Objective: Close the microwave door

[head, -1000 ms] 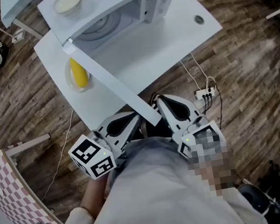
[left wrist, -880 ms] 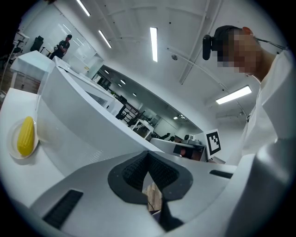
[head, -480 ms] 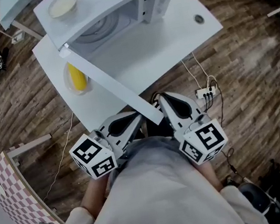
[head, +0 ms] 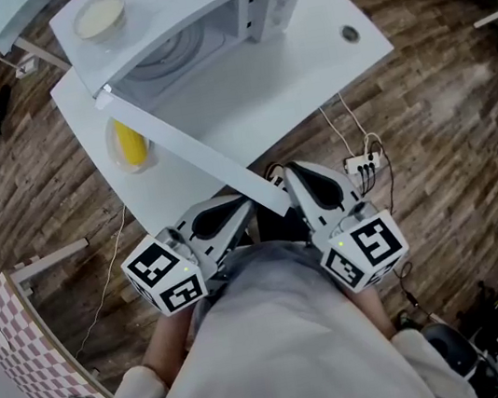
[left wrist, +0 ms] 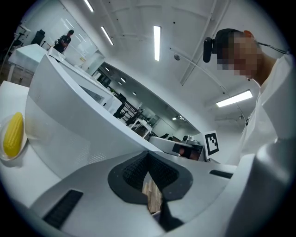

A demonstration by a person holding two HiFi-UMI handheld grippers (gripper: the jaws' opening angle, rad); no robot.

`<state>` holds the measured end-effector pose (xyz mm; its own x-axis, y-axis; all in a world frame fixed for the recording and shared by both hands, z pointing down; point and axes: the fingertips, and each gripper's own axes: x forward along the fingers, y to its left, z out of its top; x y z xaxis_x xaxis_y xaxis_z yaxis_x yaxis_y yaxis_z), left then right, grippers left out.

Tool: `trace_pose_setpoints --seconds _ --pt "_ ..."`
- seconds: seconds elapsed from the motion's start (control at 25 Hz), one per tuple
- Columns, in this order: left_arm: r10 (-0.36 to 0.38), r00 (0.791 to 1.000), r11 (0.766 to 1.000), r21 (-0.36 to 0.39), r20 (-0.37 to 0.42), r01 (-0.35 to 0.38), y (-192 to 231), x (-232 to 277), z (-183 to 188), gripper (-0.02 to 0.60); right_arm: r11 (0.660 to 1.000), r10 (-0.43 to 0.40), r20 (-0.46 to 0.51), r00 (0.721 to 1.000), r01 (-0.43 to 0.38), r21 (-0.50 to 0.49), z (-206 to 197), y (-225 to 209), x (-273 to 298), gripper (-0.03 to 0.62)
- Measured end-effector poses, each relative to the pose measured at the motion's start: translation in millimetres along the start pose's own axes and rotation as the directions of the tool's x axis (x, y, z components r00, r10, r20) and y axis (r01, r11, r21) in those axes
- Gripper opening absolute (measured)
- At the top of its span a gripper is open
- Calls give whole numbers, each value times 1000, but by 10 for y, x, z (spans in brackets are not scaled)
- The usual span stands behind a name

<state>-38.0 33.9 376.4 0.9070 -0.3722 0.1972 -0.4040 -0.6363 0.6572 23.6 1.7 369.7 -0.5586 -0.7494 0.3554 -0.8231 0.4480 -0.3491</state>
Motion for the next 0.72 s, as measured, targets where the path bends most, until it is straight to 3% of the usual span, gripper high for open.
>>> trace_pose_setpoints --seconds 0.72 --pt "22 999 999 -30 28 -21 65 274 123 17 999 37 0 999 -37 4 141 -286 19 23"
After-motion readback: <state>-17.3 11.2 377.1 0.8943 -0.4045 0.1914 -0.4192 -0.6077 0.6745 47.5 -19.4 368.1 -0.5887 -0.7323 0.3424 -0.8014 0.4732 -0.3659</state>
